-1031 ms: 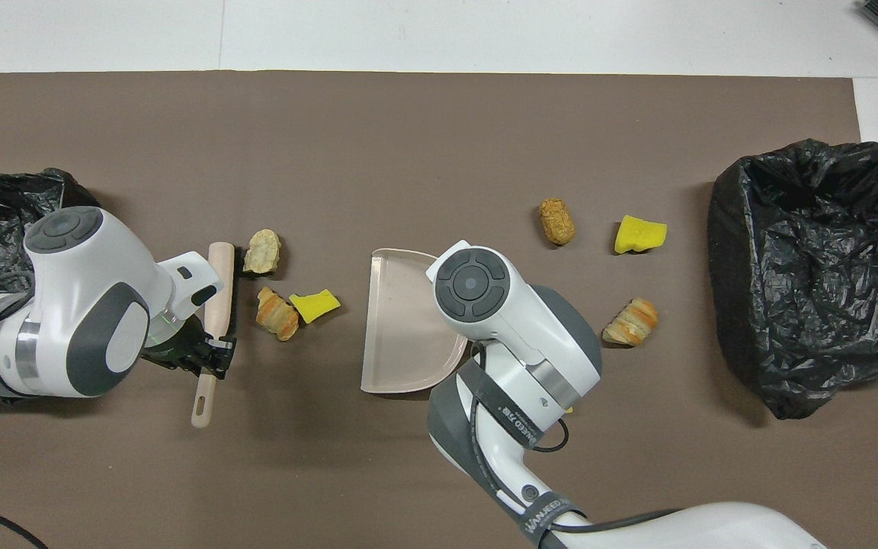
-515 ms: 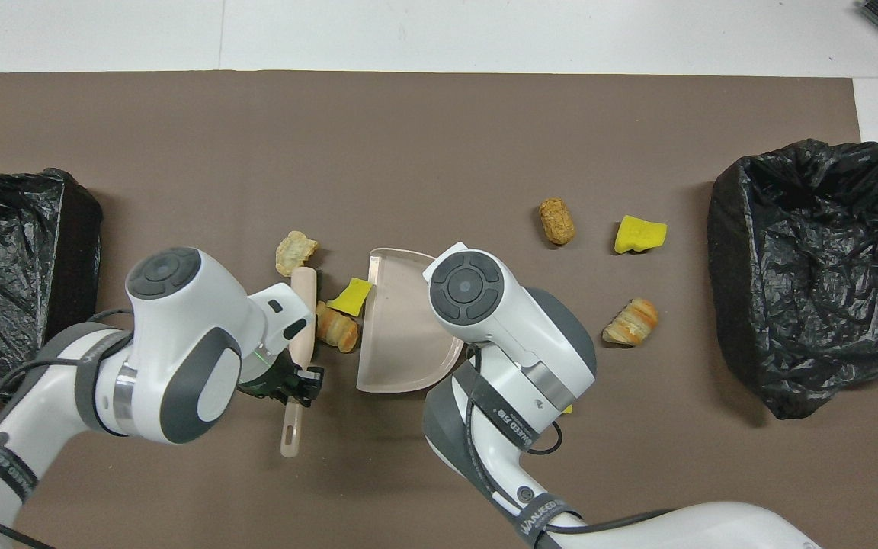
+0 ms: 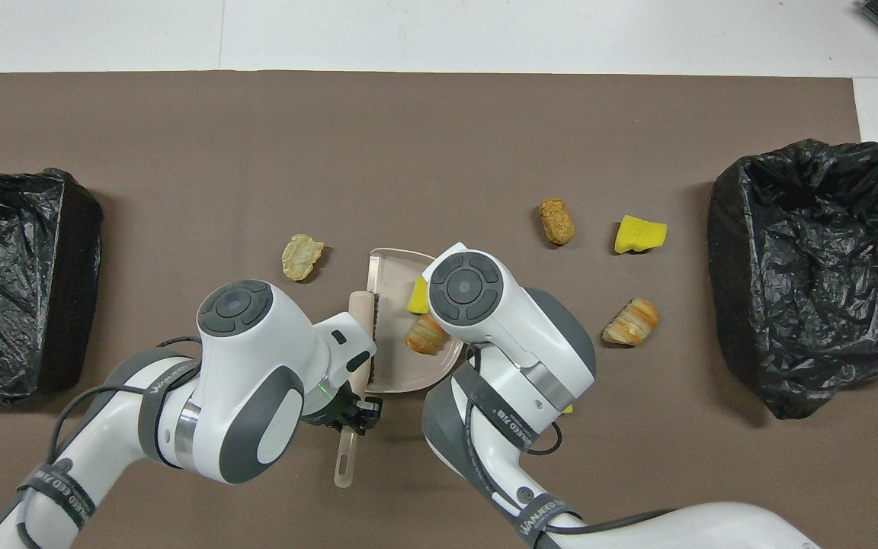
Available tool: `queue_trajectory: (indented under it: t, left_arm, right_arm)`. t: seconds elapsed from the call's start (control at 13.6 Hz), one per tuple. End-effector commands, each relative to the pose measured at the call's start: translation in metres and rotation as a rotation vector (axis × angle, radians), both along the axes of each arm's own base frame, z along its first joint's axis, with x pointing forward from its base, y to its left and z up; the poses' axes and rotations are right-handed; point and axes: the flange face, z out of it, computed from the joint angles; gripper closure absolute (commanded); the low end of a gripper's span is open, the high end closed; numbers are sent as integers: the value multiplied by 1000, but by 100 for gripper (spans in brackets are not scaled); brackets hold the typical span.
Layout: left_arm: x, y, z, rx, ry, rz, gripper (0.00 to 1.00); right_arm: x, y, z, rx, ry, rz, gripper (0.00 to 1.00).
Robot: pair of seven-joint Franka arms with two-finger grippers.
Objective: Sweep and dump trash in bin
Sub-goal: 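Sweep bread and sponge pieces toward the dustpan with the left gripper's brush, then sweep the remaining bread piece into the dustpan with the left gripper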
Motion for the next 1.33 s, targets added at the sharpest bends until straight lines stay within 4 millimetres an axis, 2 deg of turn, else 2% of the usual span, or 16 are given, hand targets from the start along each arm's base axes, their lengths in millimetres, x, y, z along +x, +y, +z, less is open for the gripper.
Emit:
queue_trajectory:
  t: [0.0,0.15,0.22,0.29,0.44,0.52,0.59,0.66,0.88,1.1,1.18,1.25]
  left_arm:
    - [33,34,41,22,-1,10,100]
    - [66,56,44,113,-58,-32,100]
    - [83,76,43,138,-78,-12,100]
    - [101,92,36,175,-92,-22,100]
    - [135,101,14,229,-110,-68,100]
    - [150,124,11,223,-125,-67,100]
    - [157,137,11,200,-148,-94,100]
    - [159,137,7,186,-171,-113,100]
    - [151,127,-21,192,-201,-149,100]
    - [119,95,-49,199,-147,-231,100]
    - [107,80,-54,200,-145,-250,100]
    - [103,76,-52,192,-124,-254,100]
  right_arm:
    - [3,4,-1,-19,-22,-9,100]
    - [3,5,0,-20,-23,-7,100]
    - [3,4,0,-28,-25,-1,100]
    - [3,4,0,-34,-28,3,100]
    - [3,3,-1,-36,-28,3,100]
    - [3,4,0,-35,-28,4,100]
    - [3,4,0,-35,-29,2,100]
    - [2,3,-1,-37,-26,3,100]
    - [2,4,-1,-34,-28,4,100]
    - [2,4,-1,-34,-28,4,100]
    - [2,4,-1,-34,-28,4,100]
    - [2,4,-1,-34,-28,5,100]
